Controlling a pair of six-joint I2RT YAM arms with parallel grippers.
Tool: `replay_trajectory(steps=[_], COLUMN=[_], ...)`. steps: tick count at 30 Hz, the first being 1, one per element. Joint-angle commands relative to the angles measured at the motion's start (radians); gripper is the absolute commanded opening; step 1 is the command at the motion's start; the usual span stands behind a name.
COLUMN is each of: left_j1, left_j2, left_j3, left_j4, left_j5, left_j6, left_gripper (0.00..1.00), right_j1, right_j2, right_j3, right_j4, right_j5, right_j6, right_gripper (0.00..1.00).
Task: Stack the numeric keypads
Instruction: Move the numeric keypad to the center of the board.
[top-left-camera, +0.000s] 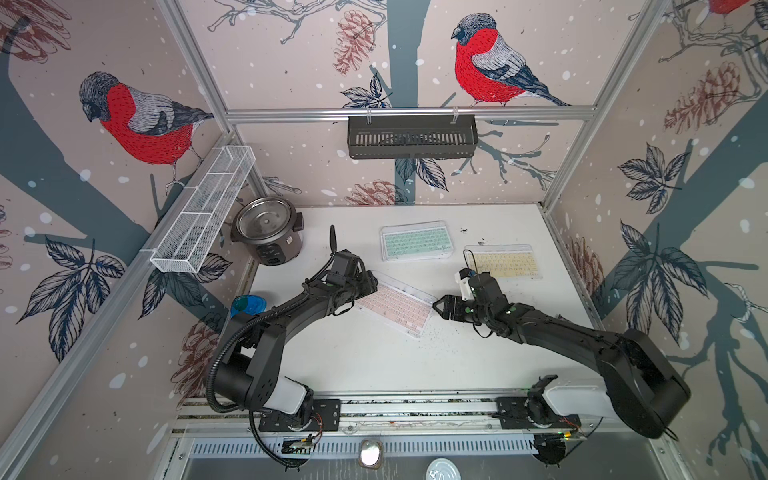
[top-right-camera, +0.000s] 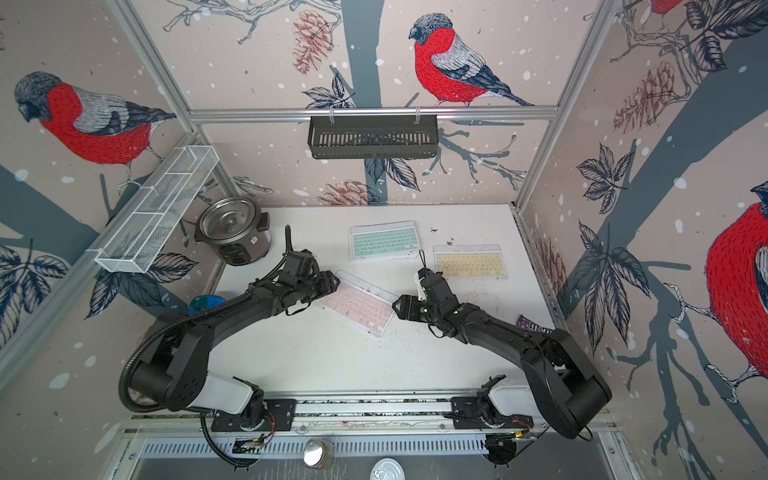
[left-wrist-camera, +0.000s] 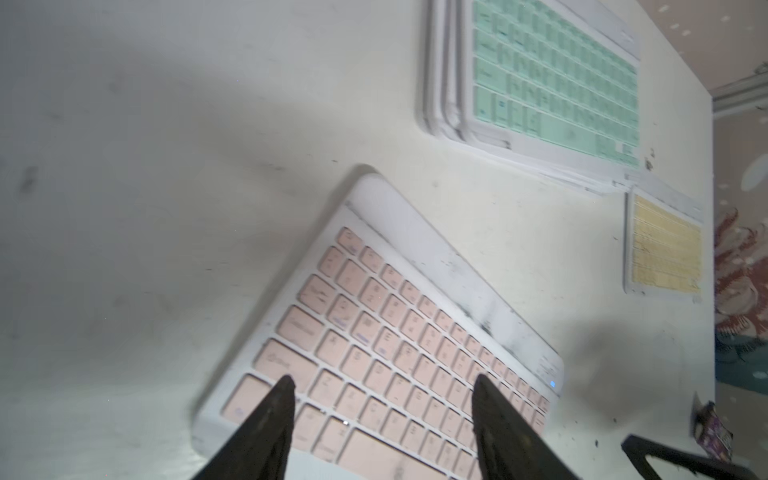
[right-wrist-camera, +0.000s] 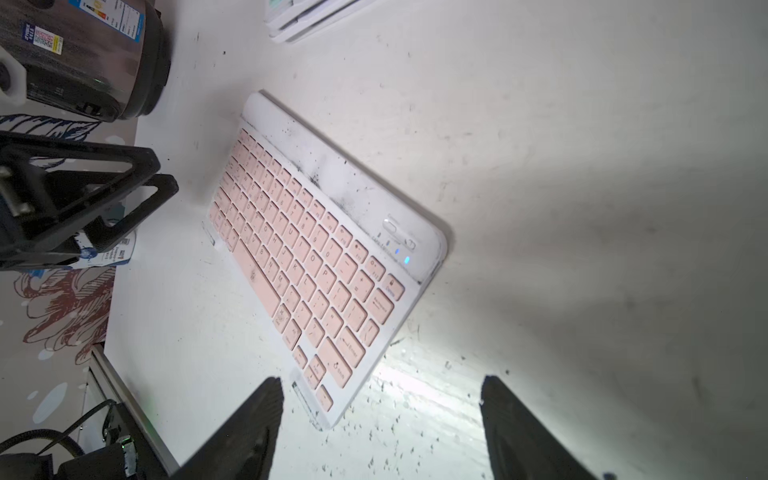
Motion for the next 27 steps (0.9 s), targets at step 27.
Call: replay_trajectory(steps=[27], left_j1=[-0.101], left_j2=[-0.061], left_j3=[-0.178], left_j4=[0.01], left_j5=[0.009], left_j6=[-0.011], left_gripper=[0.66], right_j1=[-0.052], right_j2=[0.154], right_j3=[-0.016], right_j4=[0.214], right_j5=[-0.097], right_j6=[0.102], right_gripper=[0.79])
